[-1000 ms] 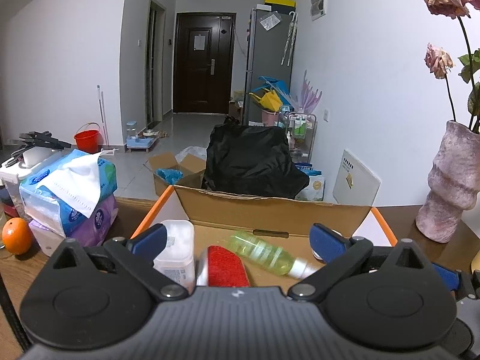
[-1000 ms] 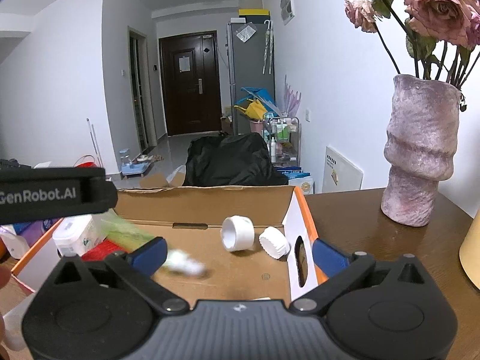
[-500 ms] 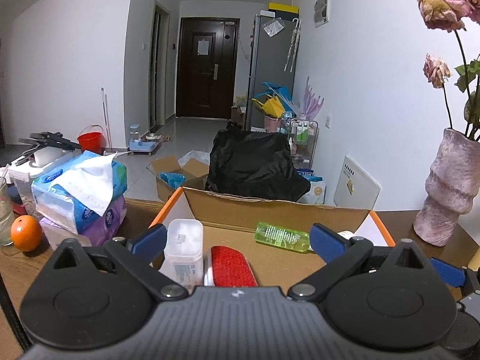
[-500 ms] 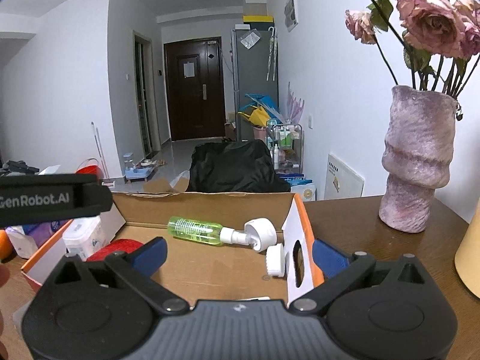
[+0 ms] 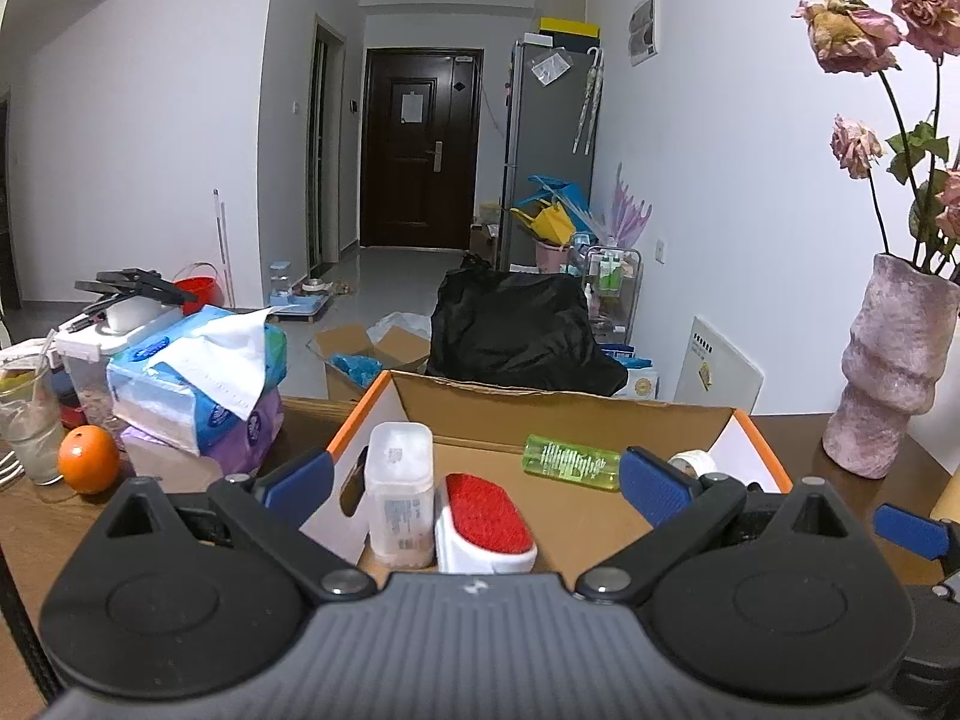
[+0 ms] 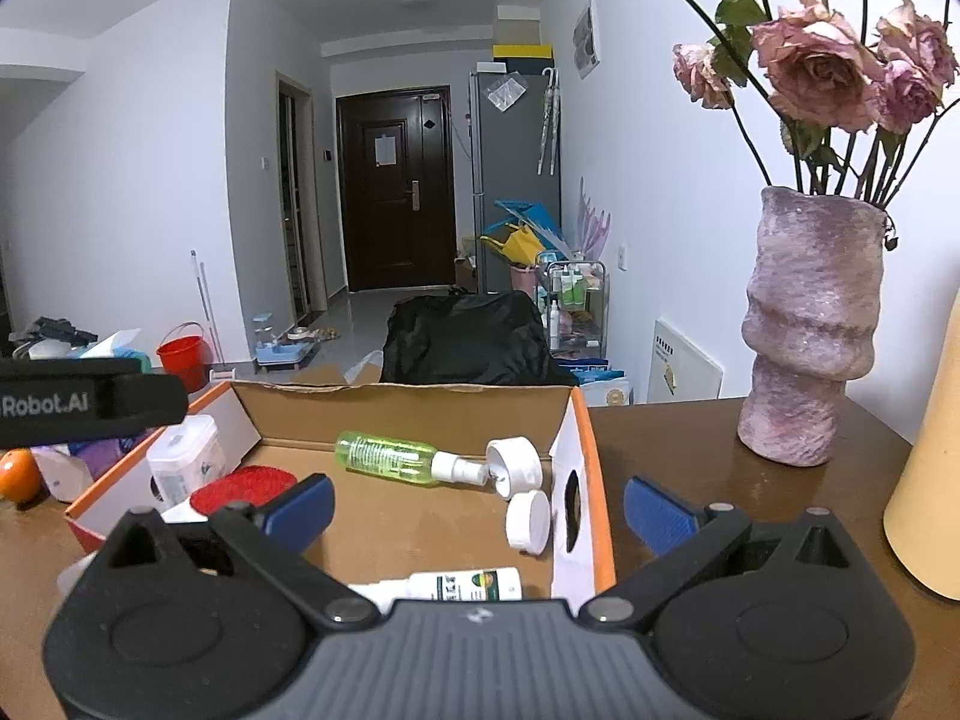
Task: Organize rigid objects
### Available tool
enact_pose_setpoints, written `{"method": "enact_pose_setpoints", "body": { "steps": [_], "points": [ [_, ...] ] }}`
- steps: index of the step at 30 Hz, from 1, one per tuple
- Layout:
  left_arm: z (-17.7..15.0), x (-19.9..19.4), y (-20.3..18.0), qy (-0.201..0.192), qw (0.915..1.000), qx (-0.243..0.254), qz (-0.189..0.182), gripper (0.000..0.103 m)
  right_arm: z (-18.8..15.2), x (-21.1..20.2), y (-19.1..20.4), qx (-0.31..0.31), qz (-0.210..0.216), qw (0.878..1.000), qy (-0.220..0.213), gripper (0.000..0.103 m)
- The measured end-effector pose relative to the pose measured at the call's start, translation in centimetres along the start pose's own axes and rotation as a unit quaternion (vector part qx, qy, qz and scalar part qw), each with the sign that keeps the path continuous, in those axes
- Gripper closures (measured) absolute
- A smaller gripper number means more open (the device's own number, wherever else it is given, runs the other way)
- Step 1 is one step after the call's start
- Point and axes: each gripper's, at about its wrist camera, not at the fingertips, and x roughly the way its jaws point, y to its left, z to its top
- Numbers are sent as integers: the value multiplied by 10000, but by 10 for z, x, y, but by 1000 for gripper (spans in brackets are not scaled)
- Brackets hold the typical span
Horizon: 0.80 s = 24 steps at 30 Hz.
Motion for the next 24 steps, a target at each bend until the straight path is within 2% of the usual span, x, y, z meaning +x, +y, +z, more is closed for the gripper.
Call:
{"method": "enact_pose_setpoints", "body": {
  "steps": [24],
  "points": [
    [-27, -58, 12, -17, 10000, 48, 41, 0, -29, -64, -9, -197, -44, 9998, 27, 0]
  ]
}}
